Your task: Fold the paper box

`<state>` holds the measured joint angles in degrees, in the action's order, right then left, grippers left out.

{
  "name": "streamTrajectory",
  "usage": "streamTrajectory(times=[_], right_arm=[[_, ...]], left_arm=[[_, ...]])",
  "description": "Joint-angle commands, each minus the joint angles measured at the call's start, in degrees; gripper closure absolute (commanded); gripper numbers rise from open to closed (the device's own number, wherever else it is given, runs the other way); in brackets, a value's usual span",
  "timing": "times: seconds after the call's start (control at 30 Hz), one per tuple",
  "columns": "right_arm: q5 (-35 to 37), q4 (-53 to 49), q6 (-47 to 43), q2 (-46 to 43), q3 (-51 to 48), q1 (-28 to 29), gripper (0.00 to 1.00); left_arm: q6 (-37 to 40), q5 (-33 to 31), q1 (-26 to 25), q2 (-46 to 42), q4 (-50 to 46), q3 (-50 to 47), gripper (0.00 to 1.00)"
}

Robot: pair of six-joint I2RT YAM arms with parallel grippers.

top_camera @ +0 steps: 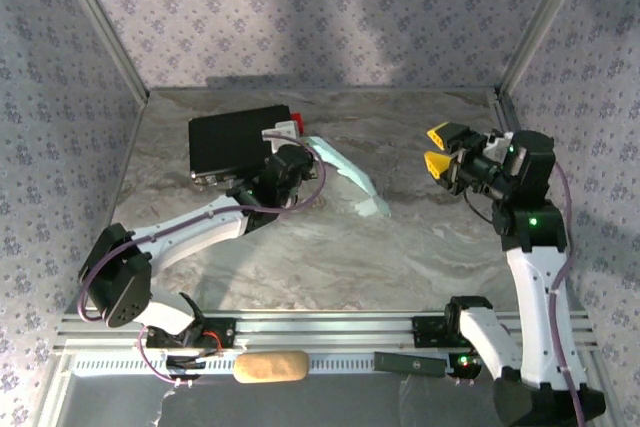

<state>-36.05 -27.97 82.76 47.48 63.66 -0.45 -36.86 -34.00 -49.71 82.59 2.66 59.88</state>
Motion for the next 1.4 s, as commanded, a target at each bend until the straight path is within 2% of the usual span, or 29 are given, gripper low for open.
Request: streamTrajectory(times=[0.0, 0.2, 0.33, 0.43, 0.53, 0.6, 0.63, 0.83, 0.9, 0.97, 1.13, 1.17, 1.23, 1.37], right_arm=[[6.1, -6.1, -5.0, -2.4, 5.1, 0.9, 0.44], [8.4, -11.6, -8.7, -2.5, 12.7, 2.4, 0.46], [7.6, -11.6, -7.7, -3.7, 11.4, 3.2, 0.49], [6.9, -11.8, -7.3, -4.2, 9.8, 3.2, 0.49], [5.0, -12.2, -7.0, -3.9, 8.5, 3.1, 0.49], [3.2, -12.2, -6.8, -3.4, 7.4, 3.0, 0.48], [2.5, -12.2, -6.8, -3.2, 7.1, 2.9, 0.48], [1.1, -12.3, -7.9, -3.0, 5.2, 2.0, 0.48], [1.5, -12.7, -8.3, -3.0, 2.6, 1.8, 0.48], [1.6, -12.2, -7.9, -3.0, 1.2, 1.7, 0.48], [2.7, -9.5, -7.8, -2.6, -1.9, 2.0, 0.49], [2.8, -9.1, -8.1, -2.2, -2.4, 2.2, 0.49], [2.5, -7.5, -9.0, -1.2, -3.2, 2.6, 0.50], [3.0, -5.1, -11.1, 0.3, -5.5, 4.4, 0.51]], left_arm=[[-10.4, -8.2, -2.7, -1.6, -21.5, 8.6, 1.00], [-19.9, -12.7, -7.1, -0.4, -39.2, 20.4, 1.00], [-28.2, -18.6, -10.3, 3.1, -52.0, 29.3, 1.00], [-36.6, -19.1, -11.2, 7.7, -63.4, 36.9, 1.00], [-49.6, -20.7, -11.9, 15.2, -81.3, 48.1, 1.00], [-64.6, -21.5, -12.3, 22.8, -100.7, 59.9, 1.00], [-65.6, -21.2, -12.4, 25.4, -104.9, 64.0, 1.00], [-69.0, -17.5, -11.1, 30.7, -104.7, 66.2, 1.00], [-66.5, -13.4, -8.8, 32.3, -101.9, 66.5, 1.00], [-64.8, -12.2, -7.5, 33.7, -100.5, 67.8, 1.00], [-52.0, -6.6, -2.8, 35.8, -88.9, 66.3, 1.00], [-48.3, -7.1, -2.3, 35.5, -85.3, 64.7, 1.00], [-35.9, -7.9, -2.2, 33.1, -72.4, 57.7, 1.00], [-19.4, -6.1, -3.2, 20.8, -42.4, 31.9, 1.00]])
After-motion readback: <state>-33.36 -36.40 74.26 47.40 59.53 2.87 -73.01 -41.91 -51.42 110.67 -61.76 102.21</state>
